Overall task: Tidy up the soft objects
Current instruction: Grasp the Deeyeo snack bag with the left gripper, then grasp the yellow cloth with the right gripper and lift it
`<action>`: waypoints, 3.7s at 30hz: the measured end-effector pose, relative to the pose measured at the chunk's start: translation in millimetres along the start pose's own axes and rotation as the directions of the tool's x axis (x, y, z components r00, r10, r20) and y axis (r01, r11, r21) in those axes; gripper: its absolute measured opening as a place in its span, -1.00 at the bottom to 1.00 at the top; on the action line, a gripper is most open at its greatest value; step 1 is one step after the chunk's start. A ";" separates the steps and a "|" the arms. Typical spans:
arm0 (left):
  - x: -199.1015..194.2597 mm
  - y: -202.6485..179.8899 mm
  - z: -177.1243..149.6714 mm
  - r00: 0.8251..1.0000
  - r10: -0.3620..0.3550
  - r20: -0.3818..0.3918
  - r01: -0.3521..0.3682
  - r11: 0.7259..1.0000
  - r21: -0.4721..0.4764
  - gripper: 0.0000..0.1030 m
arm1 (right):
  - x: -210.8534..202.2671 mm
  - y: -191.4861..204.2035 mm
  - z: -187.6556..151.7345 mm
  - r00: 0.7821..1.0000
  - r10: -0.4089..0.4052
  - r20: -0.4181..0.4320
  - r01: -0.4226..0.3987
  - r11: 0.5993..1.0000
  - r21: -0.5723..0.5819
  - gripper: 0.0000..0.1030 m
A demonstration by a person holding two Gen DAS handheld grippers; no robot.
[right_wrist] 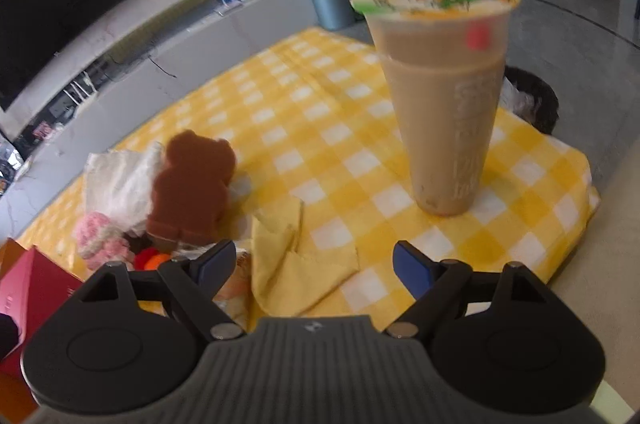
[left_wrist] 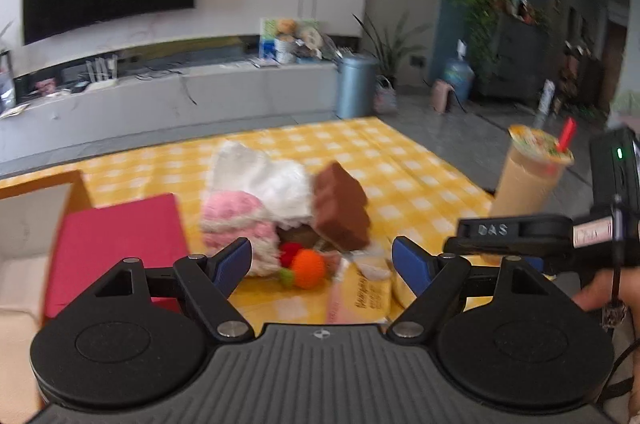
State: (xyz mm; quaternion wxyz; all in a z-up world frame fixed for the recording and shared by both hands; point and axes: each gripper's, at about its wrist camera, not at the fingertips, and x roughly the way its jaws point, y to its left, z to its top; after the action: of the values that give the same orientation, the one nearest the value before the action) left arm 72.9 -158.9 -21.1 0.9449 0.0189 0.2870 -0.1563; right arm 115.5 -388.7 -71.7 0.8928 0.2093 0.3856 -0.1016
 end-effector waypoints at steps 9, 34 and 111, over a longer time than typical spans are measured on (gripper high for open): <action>66.7 -27.5 -23.0 0.990 -0.029 -0.139 0.043 0.994 0.099 0.82 | 14.3 -7.9 -1.1 0.997 -0.049 -0.055 0.050 0.999 0.014 0.64; 114.4 -23.1 -42.6 0.965 -0.059 -0.256 0.081 0.994 0.075 0.14 | 26.2 -5.3 -3.4 0.989 -0.093 -0.111 0.091 0.996 -0.020 0.64; 57.2 11.3 -59.3 0.981 -0.115 -0.158 0.110 0.993 -0.039 0.09 | 9.4 25.1 2.2 0.998 -0.064 -0.012 0.064 0.996 -0.062 -0.93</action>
State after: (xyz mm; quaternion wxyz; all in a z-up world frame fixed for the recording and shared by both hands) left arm 89.5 -157.0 -102.6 0.9087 0.0012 0.3648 -0.2030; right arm 132.0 -367.5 -69.8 0.8925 0.1698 0.4012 -0.1167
